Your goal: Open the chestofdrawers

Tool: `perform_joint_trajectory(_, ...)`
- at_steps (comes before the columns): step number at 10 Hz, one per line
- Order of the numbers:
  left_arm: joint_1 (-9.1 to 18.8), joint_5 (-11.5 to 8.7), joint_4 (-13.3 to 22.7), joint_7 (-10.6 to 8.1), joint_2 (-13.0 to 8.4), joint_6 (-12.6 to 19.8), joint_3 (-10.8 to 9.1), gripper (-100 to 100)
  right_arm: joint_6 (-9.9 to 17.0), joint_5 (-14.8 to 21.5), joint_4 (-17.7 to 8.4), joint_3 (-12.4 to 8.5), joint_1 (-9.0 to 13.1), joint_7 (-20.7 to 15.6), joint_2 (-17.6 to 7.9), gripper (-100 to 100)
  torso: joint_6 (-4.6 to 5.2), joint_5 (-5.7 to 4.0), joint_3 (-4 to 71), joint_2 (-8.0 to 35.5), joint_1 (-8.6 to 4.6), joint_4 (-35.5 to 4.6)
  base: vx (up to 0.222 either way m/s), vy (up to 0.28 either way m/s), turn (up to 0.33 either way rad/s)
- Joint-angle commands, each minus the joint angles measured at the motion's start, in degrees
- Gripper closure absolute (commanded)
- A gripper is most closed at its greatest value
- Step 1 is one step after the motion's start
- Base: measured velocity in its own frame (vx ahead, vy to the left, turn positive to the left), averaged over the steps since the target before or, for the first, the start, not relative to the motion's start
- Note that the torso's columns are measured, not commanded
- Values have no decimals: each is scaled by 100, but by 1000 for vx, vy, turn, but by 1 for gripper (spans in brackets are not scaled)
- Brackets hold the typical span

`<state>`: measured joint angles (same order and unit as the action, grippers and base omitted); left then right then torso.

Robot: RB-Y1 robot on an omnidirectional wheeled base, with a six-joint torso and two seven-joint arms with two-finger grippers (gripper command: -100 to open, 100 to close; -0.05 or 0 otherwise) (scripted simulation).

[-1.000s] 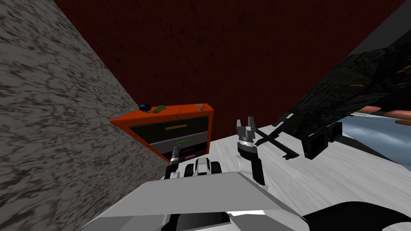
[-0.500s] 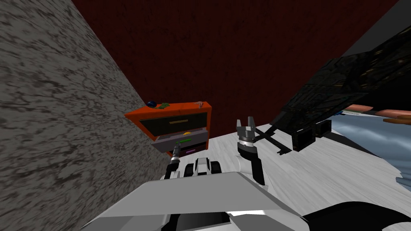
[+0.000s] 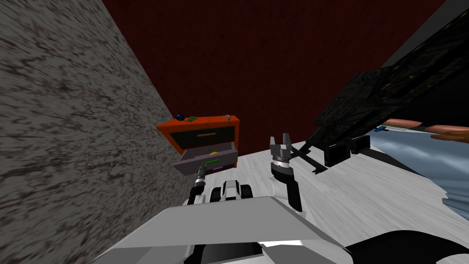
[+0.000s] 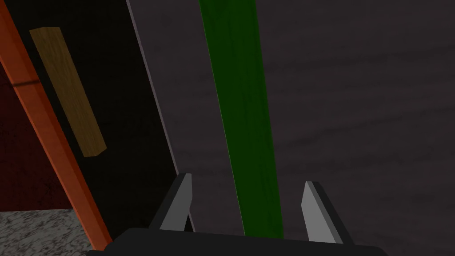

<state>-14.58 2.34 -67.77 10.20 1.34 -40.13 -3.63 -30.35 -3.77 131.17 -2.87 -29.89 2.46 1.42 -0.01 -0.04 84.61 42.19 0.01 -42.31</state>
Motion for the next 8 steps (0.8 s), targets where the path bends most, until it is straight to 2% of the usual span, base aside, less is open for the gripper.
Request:
perform_joint_trajectory(1, -4, 18, -352, -11, 14, 375, 20, -100, 0, 0, 0, 0, -1, 0, 0, 0, 3, 7, 19, -34, 13, 11, -16, 5, 1)
perform_joint_trajectory(8, 196, 52, -1256, -46, 14, 1466, 21, -100, 0, 0, 0, -1, -1, 0, -1, 0, 1, -15, -21, 44, -21, -27, -44, -1, 8)
